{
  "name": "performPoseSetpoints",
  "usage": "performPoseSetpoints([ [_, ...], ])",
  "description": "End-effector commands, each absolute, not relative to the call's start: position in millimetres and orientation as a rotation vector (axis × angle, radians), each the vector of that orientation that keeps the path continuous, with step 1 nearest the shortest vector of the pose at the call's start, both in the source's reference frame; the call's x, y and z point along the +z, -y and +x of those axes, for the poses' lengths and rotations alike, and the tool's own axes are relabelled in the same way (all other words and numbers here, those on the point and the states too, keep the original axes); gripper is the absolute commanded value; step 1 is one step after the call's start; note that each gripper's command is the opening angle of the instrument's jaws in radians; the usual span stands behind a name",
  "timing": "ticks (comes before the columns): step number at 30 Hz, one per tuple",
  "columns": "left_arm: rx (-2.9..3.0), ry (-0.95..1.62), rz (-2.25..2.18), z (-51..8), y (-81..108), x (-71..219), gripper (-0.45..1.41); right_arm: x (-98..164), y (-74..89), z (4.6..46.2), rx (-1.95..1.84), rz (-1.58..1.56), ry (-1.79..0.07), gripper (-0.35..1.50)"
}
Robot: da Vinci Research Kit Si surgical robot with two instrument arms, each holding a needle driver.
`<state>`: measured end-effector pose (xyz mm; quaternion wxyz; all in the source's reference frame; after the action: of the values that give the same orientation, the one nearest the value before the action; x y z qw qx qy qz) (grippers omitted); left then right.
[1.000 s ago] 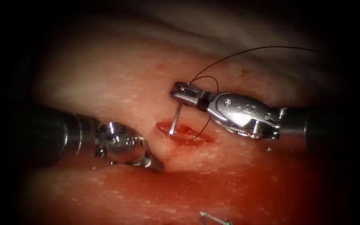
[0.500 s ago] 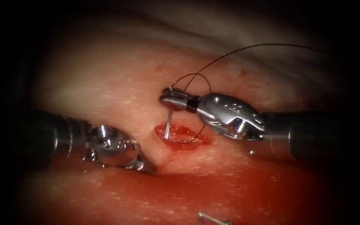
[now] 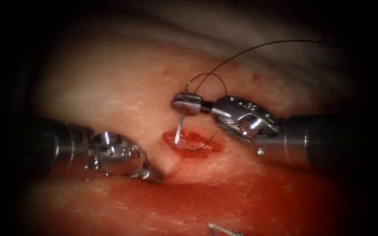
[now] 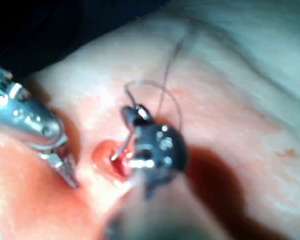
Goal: Wound Closure
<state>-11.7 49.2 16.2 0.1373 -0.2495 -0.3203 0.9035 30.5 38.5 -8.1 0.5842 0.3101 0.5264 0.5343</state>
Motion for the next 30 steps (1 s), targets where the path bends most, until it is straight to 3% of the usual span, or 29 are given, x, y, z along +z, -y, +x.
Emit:
performPoseSetpoints([
  [1,2.612,0.929,-0.721,-12.3,-48.5,16.8,-0.35,-7.8,-38.6,31.5,1.251,0.747,-1.228,-0.35],
  [7,2.611,0.928,-0.728,-12.3,-48.5,17.1,-0.35,-8.0,-37.9,32.3,1.325,0.904,-1.201,-0.35],
  [17,2.609,0.932,-0.735,-12.0,-48.8,17.1,-0.35,-8.8,-35.7,34.0,1.611,1.305,-1.005,-0.35],
  [30,2.609,0.933,-0.735,-12.0,-48.9,17.0,-0.35,-10.0,-35.2,34.9,1.801,1.545,-0.808,-0.35],
])
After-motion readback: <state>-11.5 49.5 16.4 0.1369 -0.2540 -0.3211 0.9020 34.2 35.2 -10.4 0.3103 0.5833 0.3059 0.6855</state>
